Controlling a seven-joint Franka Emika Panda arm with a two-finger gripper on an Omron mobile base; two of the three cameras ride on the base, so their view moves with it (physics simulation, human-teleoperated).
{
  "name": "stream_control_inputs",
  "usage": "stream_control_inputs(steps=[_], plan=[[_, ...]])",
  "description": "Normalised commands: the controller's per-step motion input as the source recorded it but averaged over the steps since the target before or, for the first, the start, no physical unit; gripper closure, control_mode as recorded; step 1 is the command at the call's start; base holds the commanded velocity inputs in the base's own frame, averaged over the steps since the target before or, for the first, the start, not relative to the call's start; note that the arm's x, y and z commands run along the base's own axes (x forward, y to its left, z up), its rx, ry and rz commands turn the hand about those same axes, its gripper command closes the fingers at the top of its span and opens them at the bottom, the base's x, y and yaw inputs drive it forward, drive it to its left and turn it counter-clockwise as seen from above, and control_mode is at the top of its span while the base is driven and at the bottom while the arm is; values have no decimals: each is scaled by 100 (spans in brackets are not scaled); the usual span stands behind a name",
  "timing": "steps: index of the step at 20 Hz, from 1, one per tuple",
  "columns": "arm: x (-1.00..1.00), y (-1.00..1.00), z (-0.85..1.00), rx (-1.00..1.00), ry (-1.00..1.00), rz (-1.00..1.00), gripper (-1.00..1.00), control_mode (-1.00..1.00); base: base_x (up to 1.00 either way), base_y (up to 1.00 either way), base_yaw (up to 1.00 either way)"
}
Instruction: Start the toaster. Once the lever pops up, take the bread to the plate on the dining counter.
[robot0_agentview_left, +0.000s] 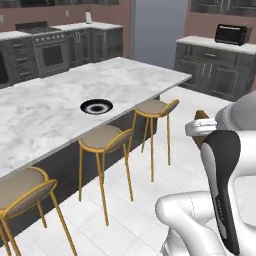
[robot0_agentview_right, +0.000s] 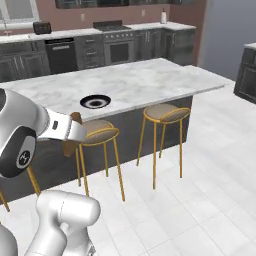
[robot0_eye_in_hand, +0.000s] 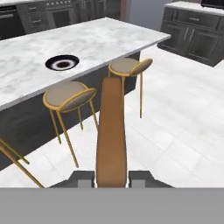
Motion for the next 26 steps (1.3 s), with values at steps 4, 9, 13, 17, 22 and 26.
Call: stream_control_inputs(steps=[4,9,13,17,22,26], plan=[[0,0,0,0,0,0,100,100,98,-63,54],[0,0,0,0,0,0,100,100,90,-63,57],[0,0,0,0,0,0,100,100,83,-65,57],[0,0,0,0,0,0,100,100,60,-44,52],[0,0,0,0,0,0,100,100,55,-23,45],[0,0,0,0,0,0,100,100,48,-10,37]])
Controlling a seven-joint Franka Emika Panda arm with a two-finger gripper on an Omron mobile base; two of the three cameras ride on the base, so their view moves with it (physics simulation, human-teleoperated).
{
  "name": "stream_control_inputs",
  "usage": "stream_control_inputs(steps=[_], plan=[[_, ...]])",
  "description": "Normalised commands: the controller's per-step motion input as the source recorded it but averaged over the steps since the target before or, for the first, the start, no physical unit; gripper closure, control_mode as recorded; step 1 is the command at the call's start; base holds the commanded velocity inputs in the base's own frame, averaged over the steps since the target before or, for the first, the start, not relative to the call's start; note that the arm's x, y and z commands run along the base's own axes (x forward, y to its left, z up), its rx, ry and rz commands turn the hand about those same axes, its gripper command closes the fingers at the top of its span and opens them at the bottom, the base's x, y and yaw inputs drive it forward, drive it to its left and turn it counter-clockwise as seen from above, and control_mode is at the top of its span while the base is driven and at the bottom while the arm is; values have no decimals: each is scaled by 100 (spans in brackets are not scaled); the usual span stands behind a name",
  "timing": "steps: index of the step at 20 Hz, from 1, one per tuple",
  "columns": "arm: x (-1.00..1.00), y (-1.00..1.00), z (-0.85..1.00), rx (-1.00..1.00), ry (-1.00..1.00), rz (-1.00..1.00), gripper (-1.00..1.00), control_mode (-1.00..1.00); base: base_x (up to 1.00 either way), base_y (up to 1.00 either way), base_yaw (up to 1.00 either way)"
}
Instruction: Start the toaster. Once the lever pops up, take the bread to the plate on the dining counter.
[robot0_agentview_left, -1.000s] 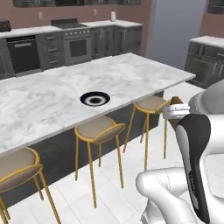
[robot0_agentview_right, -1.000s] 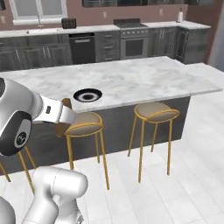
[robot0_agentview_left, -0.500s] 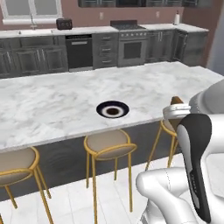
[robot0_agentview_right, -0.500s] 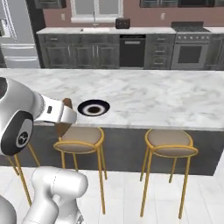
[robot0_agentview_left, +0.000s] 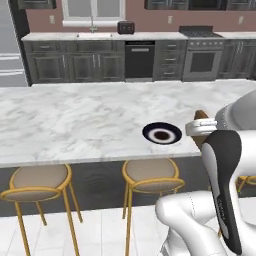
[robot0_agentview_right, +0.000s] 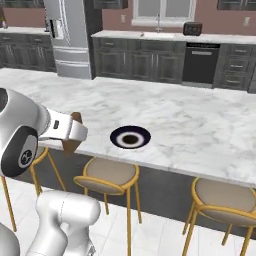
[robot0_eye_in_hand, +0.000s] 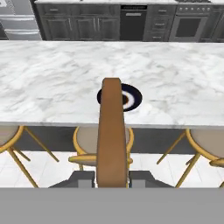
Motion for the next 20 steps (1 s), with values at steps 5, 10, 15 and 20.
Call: stream_control_inputs(steps=[5,10,15,20], plan=[[0,0,0,0,0,0,100,100,52,-18,11],[0,0,0,0,0,0,100,100,35,-20,-10],[0,0,0,0,0,0,100,100,22,-5,-30],[0,0,0,0,0,0,100,100,23,0,-32]])
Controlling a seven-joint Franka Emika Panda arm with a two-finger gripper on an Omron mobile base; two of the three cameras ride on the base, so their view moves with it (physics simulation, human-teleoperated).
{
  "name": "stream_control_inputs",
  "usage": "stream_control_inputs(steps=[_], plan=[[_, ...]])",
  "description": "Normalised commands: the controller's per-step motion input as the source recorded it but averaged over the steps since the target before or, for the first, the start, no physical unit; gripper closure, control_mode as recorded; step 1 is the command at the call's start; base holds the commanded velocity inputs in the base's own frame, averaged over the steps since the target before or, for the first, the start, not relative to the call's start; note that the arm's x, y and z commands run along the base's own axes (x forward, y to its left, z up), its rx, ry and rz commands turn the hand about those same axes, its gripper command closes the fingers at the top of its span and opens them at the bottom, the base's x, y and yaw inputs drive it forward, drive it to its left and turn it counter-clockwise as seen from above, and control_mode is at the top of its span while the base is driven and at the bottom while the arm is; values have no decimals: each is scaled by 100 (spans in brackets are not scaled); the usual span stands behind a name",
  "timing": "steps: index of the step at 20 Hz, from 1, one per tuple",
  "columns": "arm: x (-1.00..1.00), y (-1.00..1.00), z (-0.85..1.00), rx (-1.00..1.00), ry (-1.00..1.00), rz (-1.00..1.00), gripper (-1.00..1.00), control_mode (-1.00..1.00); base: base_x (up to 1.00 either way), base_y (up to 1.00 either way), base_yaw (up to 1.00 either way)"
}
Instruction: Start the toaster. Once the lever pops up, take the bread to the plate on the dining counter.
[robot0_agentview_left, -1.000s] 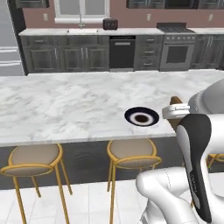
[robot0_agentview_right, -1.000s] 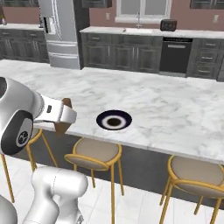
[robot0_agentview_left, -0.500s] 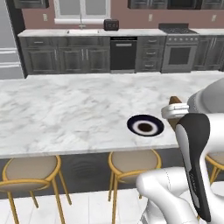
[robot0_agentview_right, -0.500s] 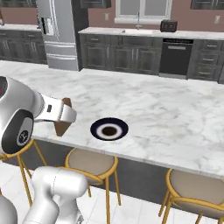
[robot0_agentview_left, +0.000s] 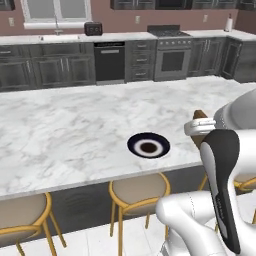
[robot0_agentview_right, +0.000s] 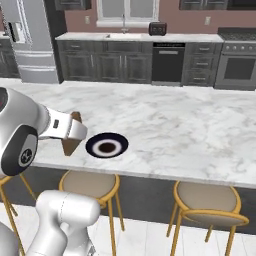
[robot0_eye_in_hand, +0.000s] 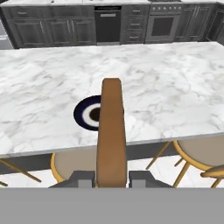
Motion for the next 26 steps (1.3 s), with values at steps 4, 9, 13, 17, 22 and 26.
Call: stream_control_inputs(steps=[4,9,13,17,22,26], plan=[[0,0,0,0,0,0,100,100,39,0,-19],[0,0,0,0,0,0,100,100,48,0,-1],[0,0,0,0,0,0,100,100,40,2,0],[26,6,-3,0,2,0,100,-100,25,5,0],[86,19,-24,0,5,6,100,-100,0,0,0],[90,6,-37,0,5,14,100,-100,0,0,0]])
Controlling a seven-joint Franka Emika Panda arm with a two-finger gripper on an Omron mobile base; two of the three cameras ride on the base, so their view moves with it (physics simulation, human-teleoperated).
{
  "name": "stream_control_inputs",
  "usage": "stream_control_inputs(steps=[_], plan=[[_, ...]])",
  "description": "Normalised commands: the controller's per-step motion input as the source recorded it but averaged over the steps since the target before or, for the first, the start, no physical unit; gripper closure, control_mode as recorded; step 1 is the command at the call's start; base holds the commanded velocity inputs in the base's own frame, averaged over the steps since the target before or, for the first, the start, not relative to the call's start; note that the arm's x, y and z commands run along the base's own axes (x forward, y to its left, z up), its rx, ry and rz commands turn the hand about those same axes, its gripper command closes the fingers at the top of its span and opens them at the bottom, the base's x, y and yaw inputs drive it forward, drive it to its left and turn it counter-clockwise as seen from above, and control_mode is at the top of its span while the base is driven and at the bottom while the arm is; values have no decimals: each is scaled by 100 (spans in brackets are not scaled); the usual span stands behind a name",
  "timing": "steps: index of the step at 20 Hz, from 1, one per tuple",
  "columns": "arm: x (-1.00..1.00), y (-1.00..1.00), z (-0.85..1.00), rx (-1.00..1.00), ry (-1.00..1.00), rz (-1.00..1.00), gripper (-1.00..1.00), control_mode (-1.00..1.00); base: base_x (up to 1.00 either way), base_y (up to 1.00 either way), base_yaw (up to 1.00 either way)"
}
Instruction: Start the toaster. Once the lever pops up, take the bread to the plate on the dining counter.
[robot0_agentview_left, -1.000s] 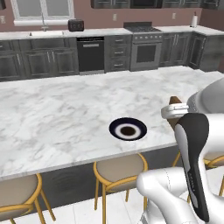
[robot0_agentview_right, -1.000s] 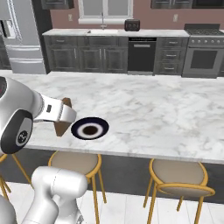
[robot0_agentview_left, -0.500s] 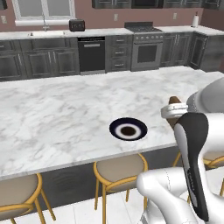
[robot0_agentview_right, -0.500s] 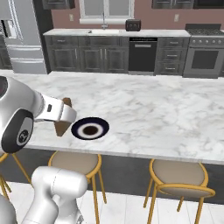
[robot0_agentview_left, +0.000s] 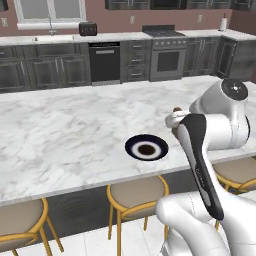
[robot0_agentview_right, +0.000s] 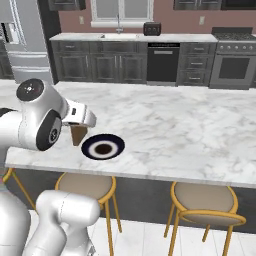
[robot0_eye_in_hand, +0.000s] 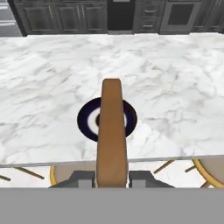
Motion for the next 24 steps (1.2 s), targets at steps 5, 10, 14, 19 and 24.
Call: stream_control_inputs(steps=[5,10,14,19,24], plan=[[64,-1,-48,1,1,20,100,-100,0,0,0],[47,0,-51,0,0,14,100,-100,0,0,0],[40,0,-43,0,0,6,100,-100,0,0,0],[48,11,-38,0,1,2,100,-100,0,0,0],[37,1,-24,0,2,3,100,-100,0,0,0]])
